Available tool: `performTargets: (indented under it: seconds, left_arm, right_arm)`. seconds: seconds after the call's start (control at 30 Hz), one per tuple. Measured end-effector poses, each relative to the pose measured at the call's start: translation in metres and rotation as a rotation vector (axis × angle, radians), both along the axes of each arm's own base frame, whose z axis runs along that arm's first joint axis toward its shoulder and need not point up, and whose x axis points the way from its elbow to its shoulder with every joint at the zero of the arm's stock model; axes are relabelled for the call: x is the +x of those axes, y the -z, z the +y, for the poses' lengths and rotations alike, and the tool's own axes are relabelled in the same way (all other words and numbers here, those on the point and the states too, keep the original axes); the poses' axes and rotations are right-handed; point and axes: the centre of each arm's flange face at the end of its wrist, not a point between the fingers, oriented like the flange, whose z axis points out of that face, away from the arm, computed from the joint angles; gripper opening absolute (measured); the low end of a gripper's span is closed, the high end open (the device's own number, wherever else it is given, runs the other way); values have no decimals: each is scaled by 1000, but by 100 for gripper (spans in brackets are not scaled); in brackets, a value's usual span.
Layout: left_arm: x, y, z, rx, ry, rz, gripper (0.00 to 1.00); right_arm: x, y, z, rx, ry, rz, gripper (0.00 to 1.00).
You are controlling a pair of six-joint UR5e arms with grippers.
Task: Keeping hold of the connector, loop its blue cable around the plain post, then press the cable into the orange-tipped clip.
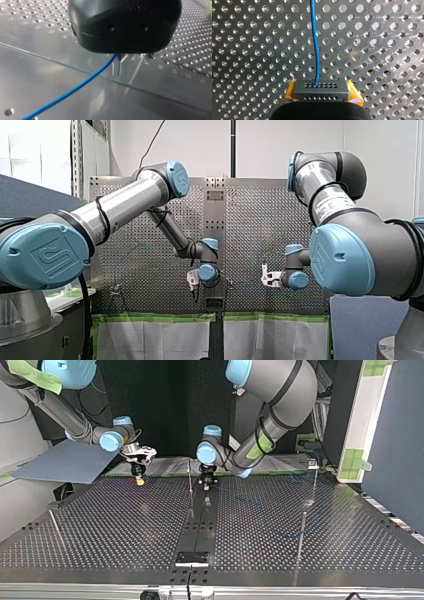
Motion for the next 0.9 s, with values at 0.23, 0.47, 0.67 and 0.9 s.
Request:
performTargets:
  seconds: [0.23, 0.47, 0.67, 0.9]
  left_arm:
    - [2, 1, 5, 8, 0, 12, 1]
    - [-5, 4, 4, 58, 1, 27, 31]
    - [-13, 7, 2, 132, 15, 56, 36]
    - [-15, 10, 3, 203, 84, 84, 99]
  right_arm:
    - [0, 0, 0, 3, 0, 1, 0]
    - [0, 1, 1, 7, -3, 0, 0]
    - [1, 2, 2, 12, -6, 1, 0]
    - [1, 2, 3, 18, -7, 4, 0]
